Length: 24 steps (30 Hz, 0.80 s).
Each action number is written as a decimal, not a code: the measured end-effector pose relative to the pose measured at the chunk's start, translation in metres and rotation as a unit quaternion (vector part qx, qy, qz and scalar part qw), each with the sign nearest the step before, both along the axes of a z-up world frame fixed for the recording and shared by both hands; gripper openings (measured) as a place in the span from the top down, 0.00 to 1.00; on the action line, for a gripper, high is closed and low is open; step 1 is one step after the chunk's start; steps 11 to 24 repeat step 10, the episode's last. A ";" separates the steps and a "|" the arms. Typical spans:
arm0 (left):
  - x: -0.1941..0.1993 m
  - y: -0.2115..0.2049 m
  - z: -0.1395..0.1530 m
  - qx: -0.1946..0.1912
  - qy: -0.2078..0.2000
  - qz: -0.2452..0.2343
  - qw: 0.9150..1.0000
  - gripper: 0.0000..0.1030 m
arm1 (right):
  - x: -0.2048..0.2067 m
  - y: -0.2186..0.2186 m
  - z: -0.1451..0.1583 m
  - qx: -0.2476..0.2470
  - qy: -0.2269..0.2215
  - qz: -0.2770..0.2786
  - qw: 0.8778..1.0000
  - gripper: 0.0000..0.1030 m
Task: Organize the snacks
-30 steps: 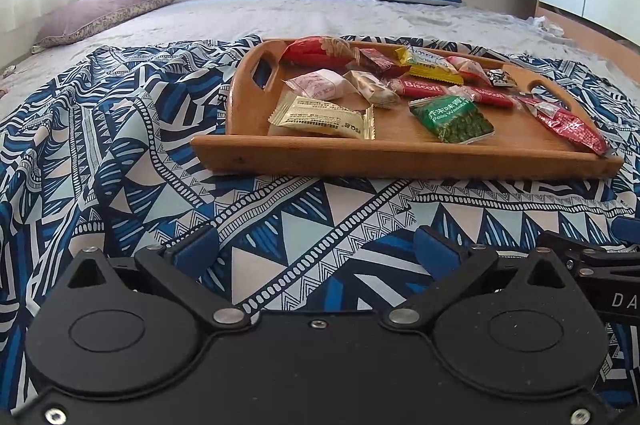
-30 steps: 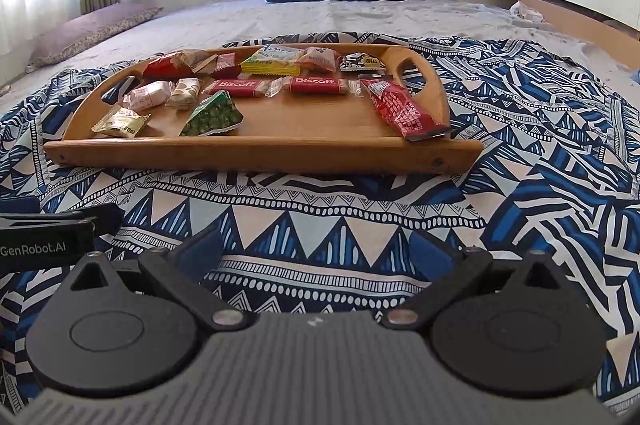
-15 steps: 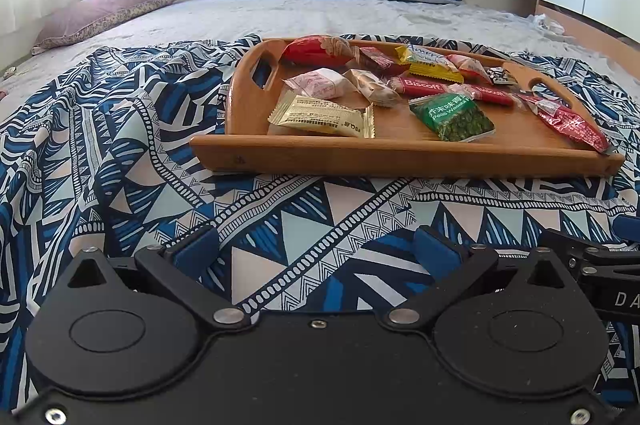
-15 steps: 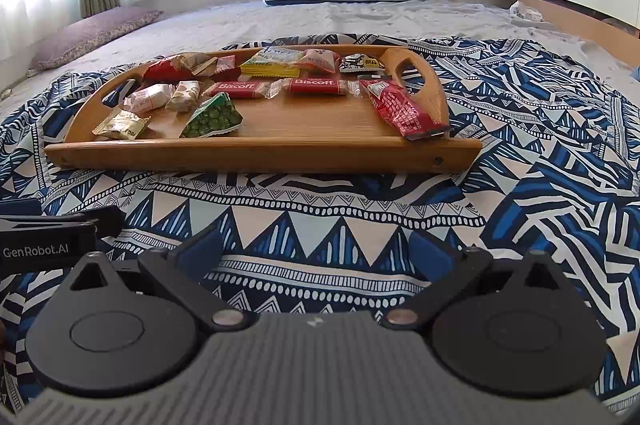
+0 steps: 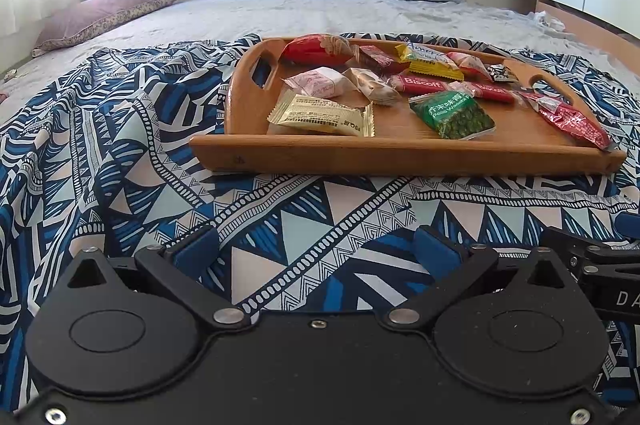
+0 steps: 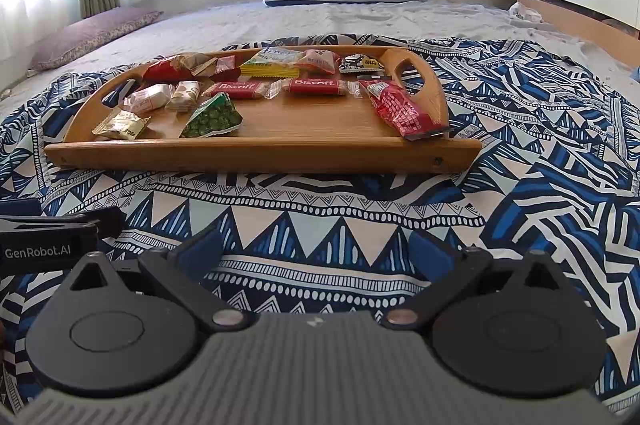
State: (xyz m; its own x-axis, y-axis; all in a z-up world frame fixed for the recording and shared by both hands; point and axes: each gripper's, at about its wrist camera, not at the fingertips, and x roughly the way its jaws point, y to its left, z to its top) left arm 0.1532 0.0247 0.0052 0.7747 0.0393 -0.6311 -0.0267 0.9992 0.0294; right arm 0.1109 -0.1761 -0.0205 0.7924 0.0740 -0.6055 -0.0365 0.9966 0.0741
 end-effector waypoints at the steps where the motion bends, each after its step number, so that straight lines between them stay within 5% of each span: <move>1: 0.000 0.000 0.000 0.000 0.000 0.000 1.000 0.00 | 0.000 0.000 0.000 0.000 0.000 0.000 1.000 0.00; 24: 0.001 0.001 0.000 -0.004 0.001 0.000 1.000 0.00 | 0.000 0.000 0.000 0.000 0.000 0.000 1.000 0.00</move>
